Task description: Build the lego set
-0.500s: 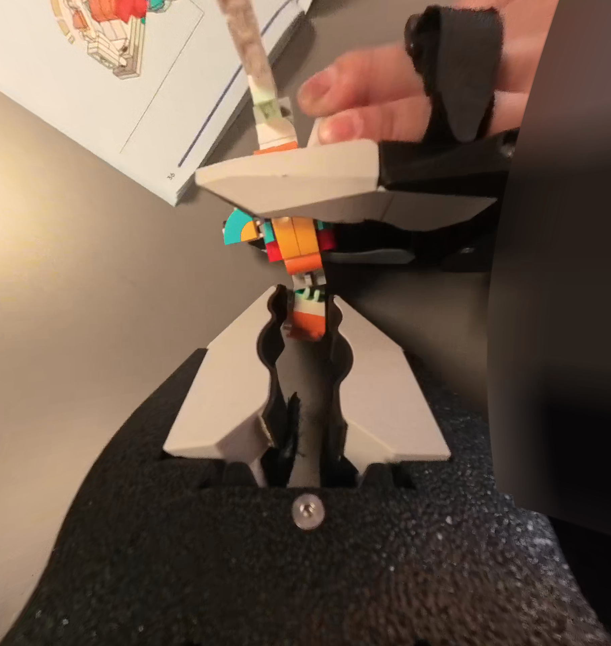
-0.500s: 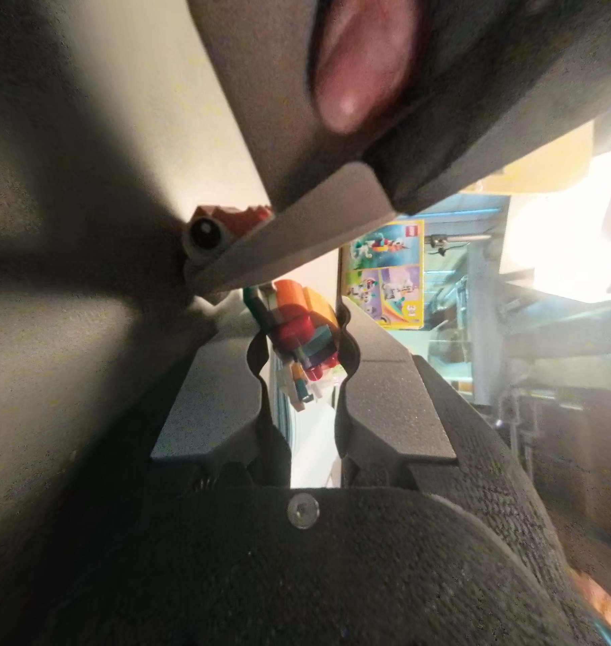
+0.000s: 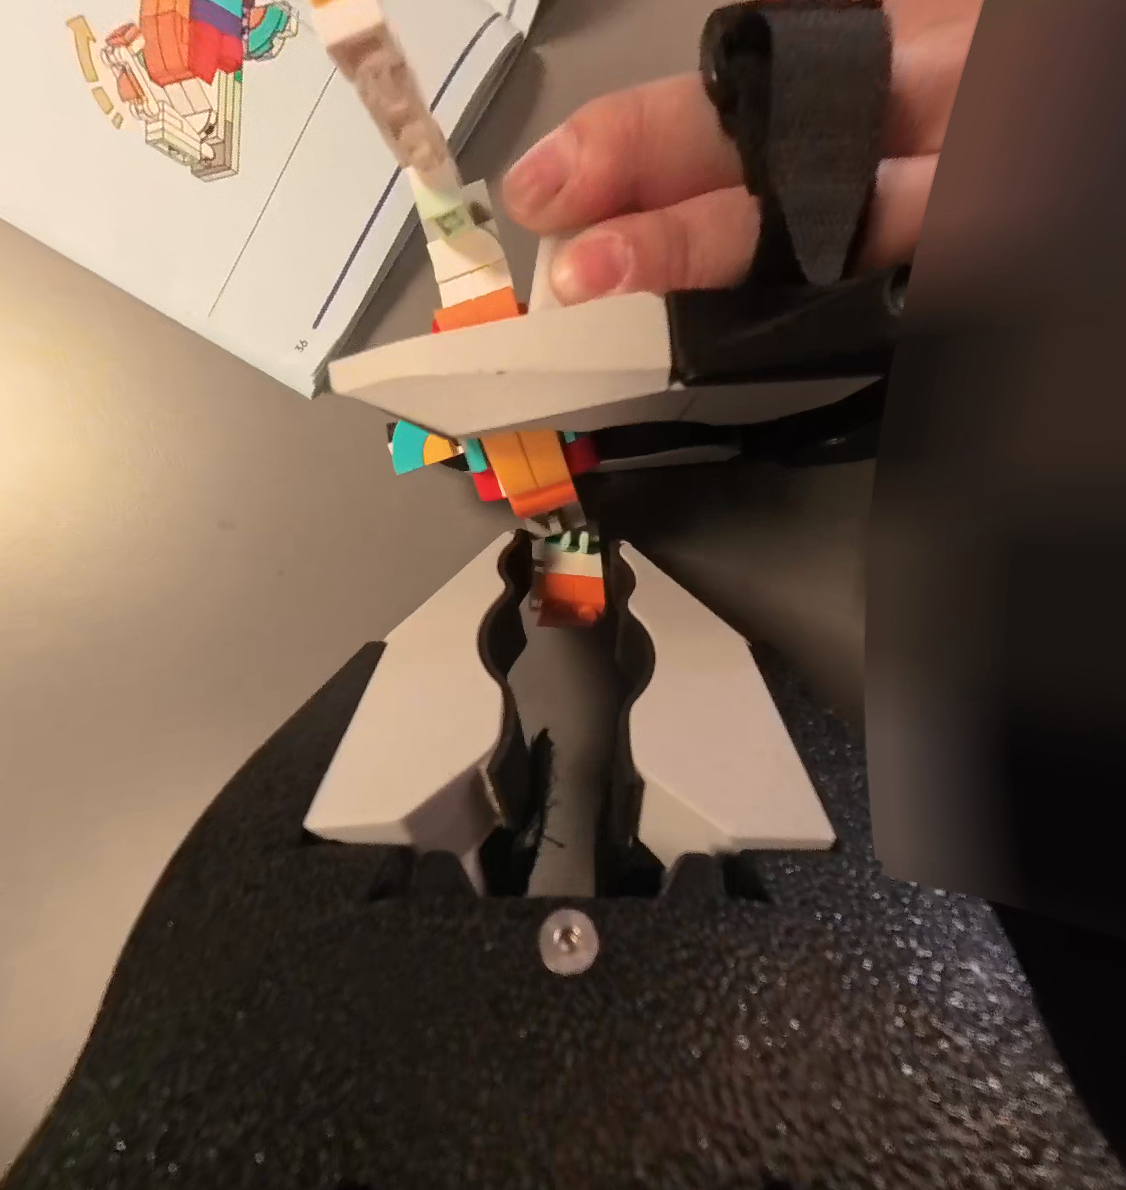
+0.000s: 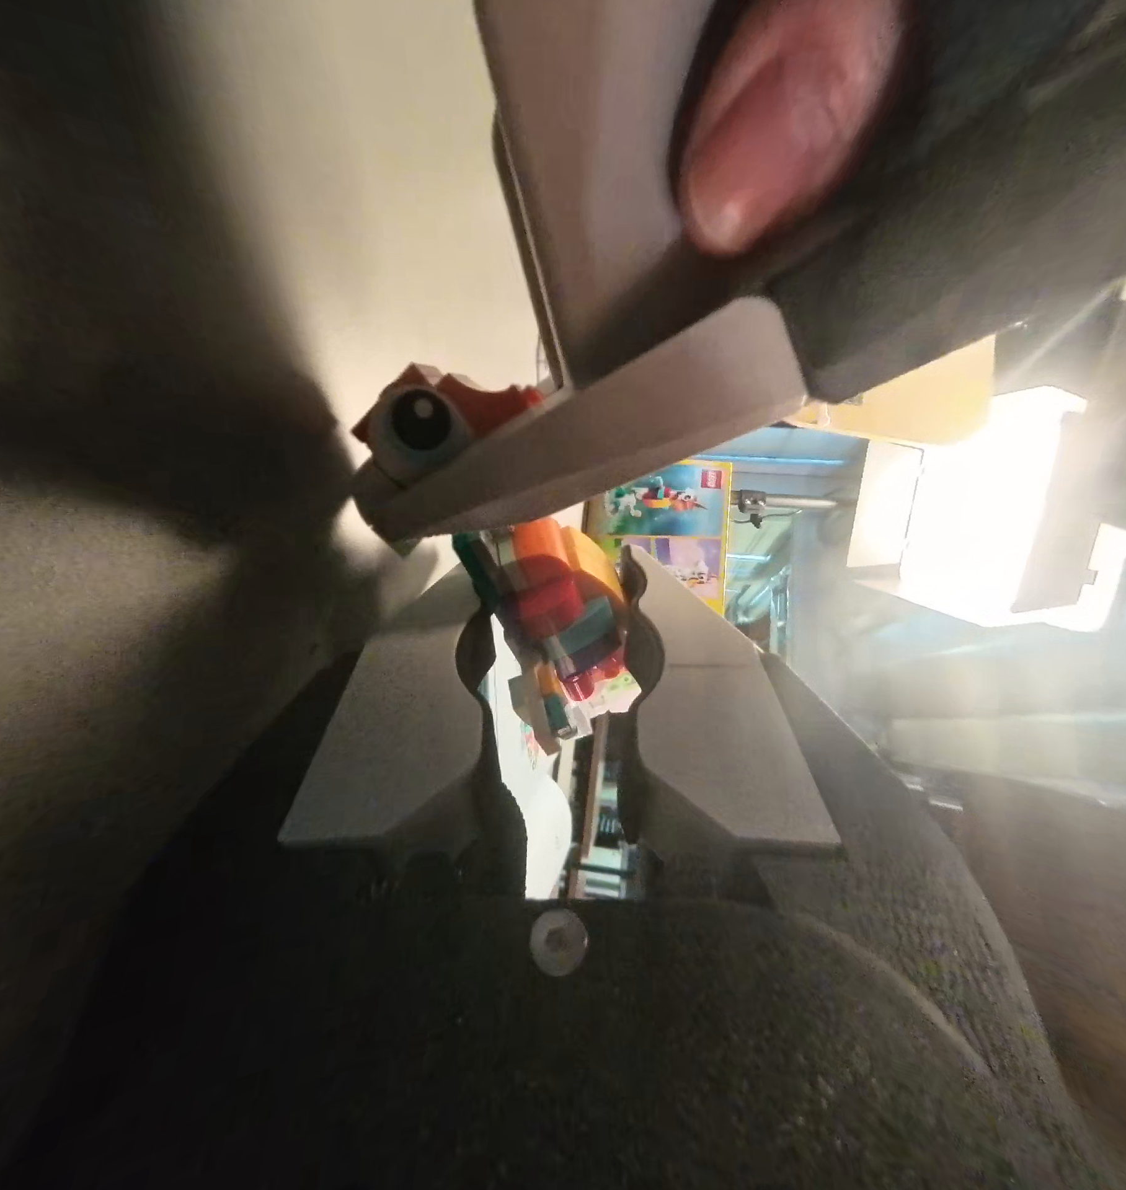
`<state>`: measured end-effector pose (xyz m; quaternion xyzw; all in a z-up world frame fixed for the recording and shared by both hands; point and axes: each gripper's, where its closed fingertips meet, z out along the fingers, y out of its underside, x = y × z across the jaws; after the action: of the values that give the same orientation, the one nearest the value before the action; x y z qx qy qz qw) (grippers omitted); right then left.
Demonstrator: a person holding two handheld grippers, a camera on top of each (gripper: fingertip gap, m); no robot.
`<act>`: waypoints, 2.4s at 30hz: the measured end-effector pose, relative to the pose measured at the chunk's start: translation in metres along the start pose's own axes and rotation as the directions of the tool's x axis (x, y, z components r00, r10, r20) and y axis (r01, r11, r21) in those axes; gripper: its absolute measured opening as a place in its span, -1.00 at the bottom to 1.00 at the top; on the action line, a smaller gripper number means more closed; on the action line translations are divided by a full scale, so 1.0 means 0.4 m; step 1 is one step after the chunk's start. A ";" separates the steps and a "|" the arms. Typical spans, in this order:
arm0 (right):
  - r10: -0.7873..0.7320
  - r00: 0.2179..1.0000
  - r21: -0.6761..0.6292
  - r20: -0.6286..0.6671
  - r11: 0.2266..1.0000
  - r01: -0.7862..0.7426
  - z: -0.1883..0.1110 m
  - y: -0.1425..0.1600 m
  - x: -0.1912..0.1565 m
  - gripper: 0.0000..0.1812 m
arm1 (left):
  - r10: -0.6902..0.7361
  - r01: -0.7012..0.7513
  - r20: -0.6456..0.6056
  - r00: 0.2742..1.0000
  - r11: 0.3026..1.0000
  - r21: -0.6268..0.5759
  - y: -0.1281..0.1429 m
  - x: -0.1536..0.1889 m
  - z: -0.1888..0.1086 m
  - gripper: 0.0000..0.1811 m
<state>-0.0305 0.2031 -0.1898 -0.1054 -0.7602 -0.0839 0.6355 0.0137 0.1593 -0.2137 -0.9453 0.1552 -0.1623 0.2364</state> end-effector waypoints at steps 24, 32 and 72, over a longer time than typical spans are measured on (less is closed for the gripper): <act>0.033 0.999 0.056 0.011 0.998 -0.033 0.001 -0.017 -0.002 -0.60 | 0.023 -0.046 -0.075 0.997 0.947 -0.317 0.076 0.002 -0.032 -0.76; 0.037 0.999 0.064 0.015 0.997 -0.038 0.002 -0.020 -0.001 -0.60 | 0.064 -0.102 -0.096 0.993 0.878 -0.468 0.082 -0.015 -0.038 -0.69; -0.091 0.996 0.099 0.021 0.991 0.089 -0.012 -0.071 -0.010 -0.60 | -0.027 0.023 -0.046 0.999 0.996 -0.085 0.053 0.005 -0.067 -0.77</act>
<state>-0.0327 0.1740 -0.1926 -0.0408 -0.7754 -0.0738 0.6258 0.0008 0.1302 -0.2015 -0.9522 0.1558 -0.1808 0.1906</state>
